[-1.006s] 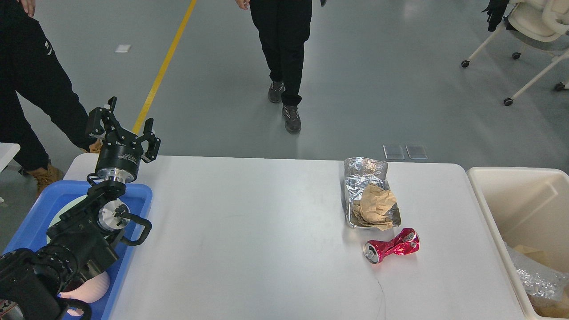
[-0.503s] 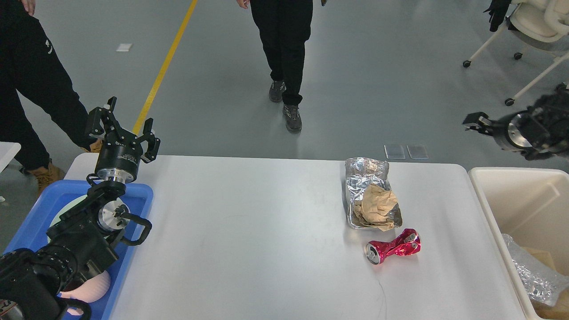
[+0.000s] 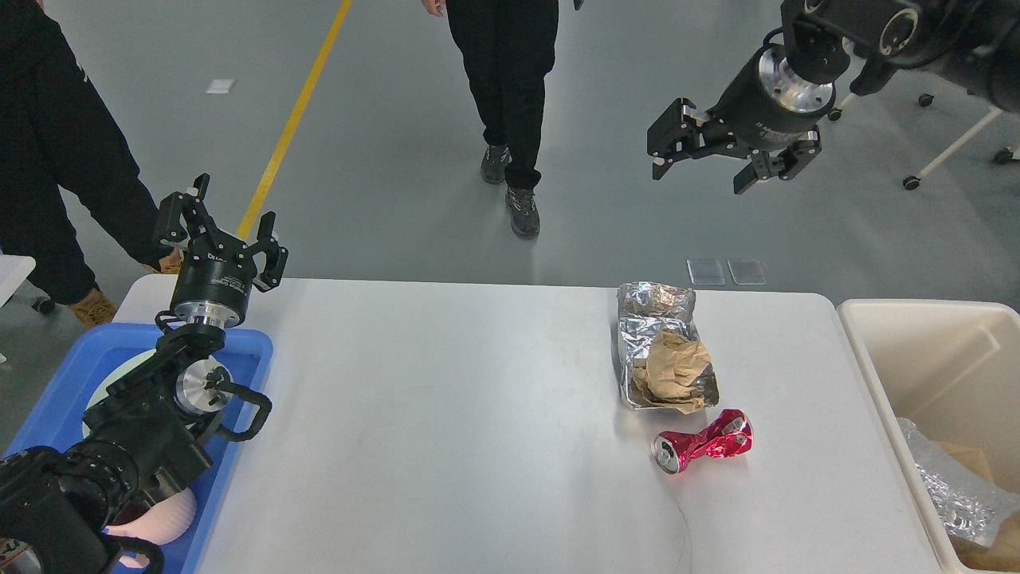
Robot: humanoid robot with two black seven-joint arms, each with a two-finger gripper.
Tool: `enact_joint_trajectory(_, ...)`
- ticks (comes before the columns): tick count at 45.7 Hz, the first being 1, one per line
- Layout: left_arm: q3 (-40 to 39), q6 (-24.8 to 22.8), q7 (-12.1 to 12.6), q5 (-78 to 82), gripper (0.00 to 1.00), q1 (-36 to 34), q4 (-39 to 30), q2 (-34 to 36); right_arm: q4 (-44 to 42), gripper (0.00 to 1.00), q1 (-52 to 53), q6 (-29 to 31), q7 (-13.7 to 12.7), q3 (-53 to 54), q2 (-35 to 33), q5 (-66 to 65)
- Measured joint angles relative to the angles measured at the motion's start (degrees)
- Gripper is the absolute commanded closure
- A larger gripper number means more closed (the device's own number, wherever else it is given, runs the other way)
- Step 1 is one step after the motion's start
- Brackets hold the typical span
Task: Tidy desktop
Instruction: 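Raise the right gripper and move it over the foil tray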
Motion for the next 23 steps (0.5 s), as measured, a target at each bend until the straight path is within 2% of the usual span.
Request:
enact_joint_trajectory(5,0.0,0.0,0.0,0.0,0.04,0.0,0.0,0.0,5.6,0.00,7.4,0.0,0.0,-0.2,-0.3,-0.1)
enact_joint_trajectory(12,0.0,0.0,0.0,0.0,0.04,0.0,0.0,0.0,8.6,0.00,12.5,0.0,0.0,-0.3,-0.7,-0.2)
enact_joint_trajectory(18,0.0,0.0,0.0,0.0,0.04,0.0,0.0,0.0,8.5,0.00,11.8,0.0,-0.1,0.3,-0.8,-0.8)
enact_joint_trajectory(23,0.0,0.0,0.0,0.0,0.04,0.0,0.0,0.0,7.5,0.00,5.6,0.0,-0.2,0.2,-0.8,-1.1)
